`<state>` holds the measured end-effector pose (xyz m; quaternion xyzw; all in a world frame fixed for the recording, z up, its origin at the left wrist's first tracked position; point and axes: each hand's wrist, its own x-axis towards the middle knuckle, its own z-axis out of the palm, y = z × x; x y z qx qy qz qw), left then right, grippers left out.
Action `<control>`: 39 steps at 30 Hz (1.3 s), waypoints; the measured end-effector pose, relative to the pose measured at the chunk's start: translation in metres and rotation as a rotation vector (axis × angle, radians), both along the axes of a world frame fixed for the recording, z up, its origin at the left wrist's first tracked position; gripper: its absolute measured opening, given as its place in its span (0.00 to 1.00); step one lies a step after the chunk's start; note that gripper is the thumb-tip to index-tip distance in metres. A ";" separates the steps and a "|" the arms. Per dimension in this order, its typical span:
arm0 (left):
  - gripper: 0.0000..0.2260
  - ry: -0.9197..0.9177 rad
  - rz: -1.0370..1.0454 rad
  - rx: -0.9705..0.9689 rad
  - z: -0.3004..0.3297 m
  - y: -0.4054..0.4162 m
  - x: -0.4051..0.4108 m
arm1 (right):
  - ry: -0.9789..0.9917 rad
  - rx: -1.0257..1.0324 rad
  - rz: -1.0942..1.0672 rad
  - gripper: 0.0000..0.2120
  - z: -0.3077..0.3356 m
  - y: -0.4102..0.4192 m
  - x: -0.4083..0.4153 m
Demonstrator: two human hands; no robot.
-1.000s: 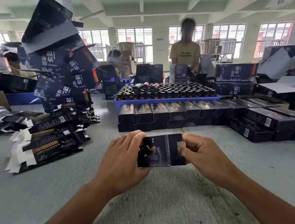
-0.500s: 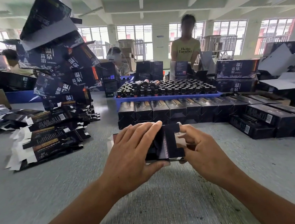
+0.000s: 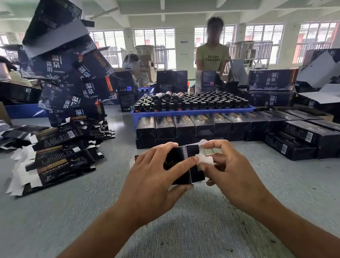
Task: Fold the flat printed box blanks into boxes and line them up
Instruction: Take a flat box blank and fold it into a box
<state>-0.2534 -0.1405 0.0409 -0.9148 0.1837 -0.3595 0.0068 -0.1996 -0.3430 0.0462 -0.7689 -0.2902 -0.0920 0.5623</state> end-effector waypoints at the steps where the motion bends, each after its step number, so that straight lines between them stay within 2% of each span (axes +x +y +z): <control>1: 0.26 0.005 -0.007 -0.017 0.000 0.000 0.000 | -0.010 -0.006 -0.005 0.16 0.000 0.000 -0.001; 9: 0.23 -0.026 -0.054 -0.053 -0.001 0.000 0.001 | -0.085 -0.028 -0.063 0.24 -0.002 0.000 -0.003; 13: 0.23 -0.015 -0.069 -0.077 -0.001 0.000 0.001 | -0.229 -0.103 -0.083 0.16 -0.002 -0.001 -0.004; 22: 0.26 -0.009 -0.052 -0.066 -0.001 0.000 0.001 | -0.293 -0.168 -0.088 0.09 -0.001 -0.001 -0.003; 24: 0.23 -0.002 -0.054 -0.068 0.000 0.002 0.001 | -0.237 -0.207 -0.068 0.12 -0.001 -0.003 -0.003; 28: 0.21 0.015 -0.038 -0.077 0.001 0.007 0.001 | -0.065 -0.300 0.080 0.33 0.002 -0.006 -0.005; 29: 0.21 0.015 -0.035 -0.067 0.000 0.007 0.001 | -0.069 -0.317 0.095 0.34 0.002 -0.005 -0.005; 35: 0.21 -0.007 -0.083 -0.042 0.003 0.003 -0.001 | -0.173 -0.188 -0.072 0.15 0.000 -0.002 -0.007; 39: 0.18 -0.022 -0.097 0.002 0.003 -0.001 -0.002 | -0.203 -0.172 -0.108 0.11 -0.003 -0.002 -0.004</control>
